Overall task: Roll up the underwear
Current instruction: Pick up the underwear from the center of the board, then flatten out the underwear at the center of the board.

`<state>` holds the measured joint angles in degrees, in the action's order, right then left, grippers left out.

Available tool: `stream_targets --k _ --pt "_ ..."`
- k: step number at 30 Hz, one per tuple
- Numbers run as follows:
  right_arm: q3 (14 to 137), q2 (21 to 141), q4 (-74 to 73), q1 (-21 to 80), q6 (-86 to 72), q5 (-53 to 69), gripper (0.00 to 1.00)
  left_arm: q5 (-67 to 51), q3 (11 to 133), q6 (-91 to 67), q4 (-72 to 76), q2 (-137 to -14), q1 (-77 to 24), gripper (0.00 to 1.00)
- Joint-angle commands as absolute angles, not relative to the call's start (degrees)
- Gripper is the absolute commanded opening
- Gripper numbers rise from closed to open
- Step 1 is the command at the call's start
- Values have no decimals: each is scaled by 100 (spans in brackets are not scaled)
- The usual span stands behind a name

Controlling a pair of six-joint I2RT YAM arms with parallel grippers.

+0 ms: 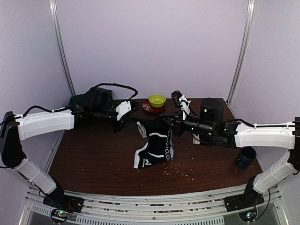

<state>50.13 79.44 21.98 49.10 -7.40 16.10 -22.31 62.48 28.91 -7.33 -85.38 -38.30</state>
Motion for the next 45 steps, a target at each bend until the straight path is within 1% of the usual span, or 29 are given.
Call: stream_targets --k 1,5,11,17,19,21,23,27,31,33,36,39,41,45 --pt "5457 7720 2125 4894 -687 2262 0 -1936 6604 3260 -1262 -8008 -3806 0" --pt "5529 7443 1940 5033 -811 2810 0 -2222 6679 3541 -1888 -7443 -3844 0" --pt "5203 6807 1877 5588 -700 2867 0 -2643 6551 3901 -2554 -6400 -4150 0" --pt "5119 6747 2095 5856 -819 3129 0 -3194 6671 3894 -2819 -5480 -4289 0" --pt "5113 6834 2138 5856 -850 2924 0 -3158 6765 3784 -2818 -5419 -4289 0" --pt "5157 7013 2090 5841 -917 2422 0 -2969 6867 3641 -2813 -5586 -4289 0" --pt "5221 7280 2066 5702 -1022 2032 0 -2570 6941 3540 -2813 -5975 -4290 0" --pt "5338 8137 2396 5091 -1559 1954 0 -1434 7074 3536 -2675 -7152 -4255 0" --pt "5877 9344 2409 4365 -1793 2001 0 -745 7420 3789 -2159 -8601 -4021 0" --pt "6340 10040 2494 4025 -1884 2231 0 -468 7952 3880 -2051 -9466 -3867 0" --pt "7120 11084 2505 3627 -1959 2674 0 -184 9178 3948 -2283 -10866 -3612 0" --pt "7763 11850 2569 3349 -2000 2969 0 209 10332 4028 -2574 -12032 -3440 0" --pt "8119 12193 2522 3183 -1972 3071 0 444 10762 4090 -2589 -12474 -3389 0" --pt "8597 12596 2382 2941 -1866 3248 1 808 10923 4268 -2250 -12758 -3366 0"
